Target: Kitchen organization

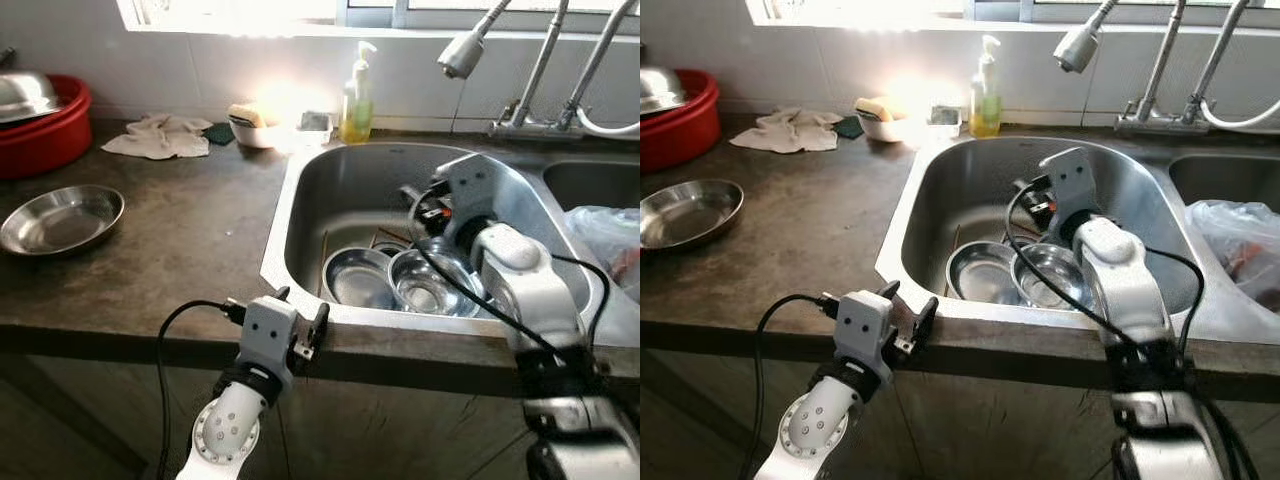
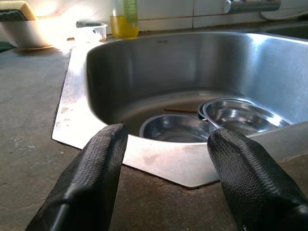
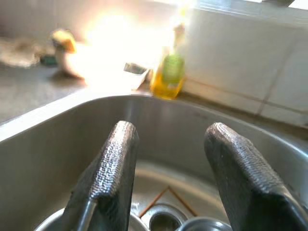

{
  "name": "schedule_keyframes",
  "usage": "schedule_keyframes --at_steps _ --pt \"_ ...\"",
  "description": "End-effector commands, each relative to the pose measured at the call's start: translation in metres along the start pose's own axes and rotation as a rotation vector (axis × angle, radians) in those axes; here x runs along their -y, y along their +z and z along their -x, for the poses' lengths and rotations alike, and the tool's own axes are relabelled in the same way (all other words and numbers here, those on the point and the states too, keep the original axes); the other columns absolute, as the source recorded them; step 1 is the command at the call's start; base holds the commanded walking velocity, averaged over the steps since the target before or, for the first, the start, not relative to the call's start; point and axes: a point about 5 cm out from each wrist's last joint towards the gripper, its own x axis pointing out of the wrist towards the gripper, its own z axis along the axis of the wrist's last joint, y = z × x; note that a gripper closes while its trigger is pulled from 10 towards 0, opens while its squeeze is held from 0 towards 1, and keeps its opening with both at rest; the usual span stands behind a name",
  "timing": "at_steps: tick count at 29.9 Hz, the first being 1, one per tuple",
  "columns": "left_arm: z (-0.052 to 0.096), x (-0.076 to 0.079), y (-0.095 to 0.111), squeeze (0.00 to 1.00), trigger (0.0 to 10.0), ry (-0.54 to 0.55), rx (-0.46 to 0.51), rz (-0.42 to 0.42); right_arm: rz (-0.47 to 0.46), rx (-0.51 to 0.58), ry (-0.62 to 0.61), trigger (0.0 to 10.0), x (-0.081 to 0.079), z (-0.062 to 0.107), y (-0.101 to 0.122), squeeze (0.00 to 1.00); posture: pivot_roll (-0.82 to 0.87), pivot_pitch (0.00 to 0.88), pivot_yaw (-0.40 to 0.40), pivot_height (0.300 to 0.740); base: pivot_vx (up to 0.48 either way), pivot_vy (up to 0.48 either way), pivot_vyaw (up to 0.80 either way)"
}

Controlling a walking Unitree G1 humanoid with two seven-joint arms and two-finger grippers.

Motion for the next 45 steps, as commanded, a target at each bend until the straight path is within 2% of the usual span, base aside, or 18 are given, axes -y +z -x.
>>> schedule_keyframes --at_steps 1,6,18,22,25,34,45 --pt "-0.006 -0.005 0.006 0.00 10.0 0.015 0.028 -0.005 -0.021 0.042 -0.034 10.0 0.001 0.012 0.005 0.00 0.11 0.053 -0.025 0.740 0.000 0.000 0.00" --pt "-0.010 -0.005 0.008 0.00 10.0 0.006 0.043 -0.005 -0.064 0.072 -0.070 10.0 -0.009 0.037 0.005 0.00 0.10 0.039 -0.020 0.740 0.000 0.000 0.00" --pt "-0.015 -0.005 0.009 0.00 10.0 -0.006 0.056 -0.006 -0.105 0.079 -0.142 10.0 -0.028 0.065 -0.003 0.00 0.08 0.006 -0.008 0.740 0.000 0.000 0.00" --pt "-0.017 -0.006 0.010 0.00 10.0 -0.006 0.057 -0.006 -0.122 0.078 -0.173 10.0 -0.028 0.068 -0.004 0.00 0.09 0.000 -0.011 0.740 0.000 0.000 0.00" --pt "-0.017 -0.007 0.009 0.00 10.0 -0.013 0.052 -0.016 -0.130 0.076 -0.182 10.0 -0.035 0.076 -0.005 0.00 0.09 0.000 -0.009 0.740 0.000 0.000 0.00" --pt "-0.015 -0.010 0.008 0.00 10.0 -0.010 0.050 -0.016 -0.115 0.061 -0.190 10.0 -0.043 0.089 -0.008 0.00 0.08 0.000 -0.004 0.740 0.000 0.000 0.00" --pt "-0.019 -0.010 0.008 0.00 10.0 -0.015 0.059 -0.018 -0.100 0.069 -0.165 10.0 -0.045 0.088 -0.006 0.00 0.07 0.000 -0.006 0.740 0.000 0.000 0.00"
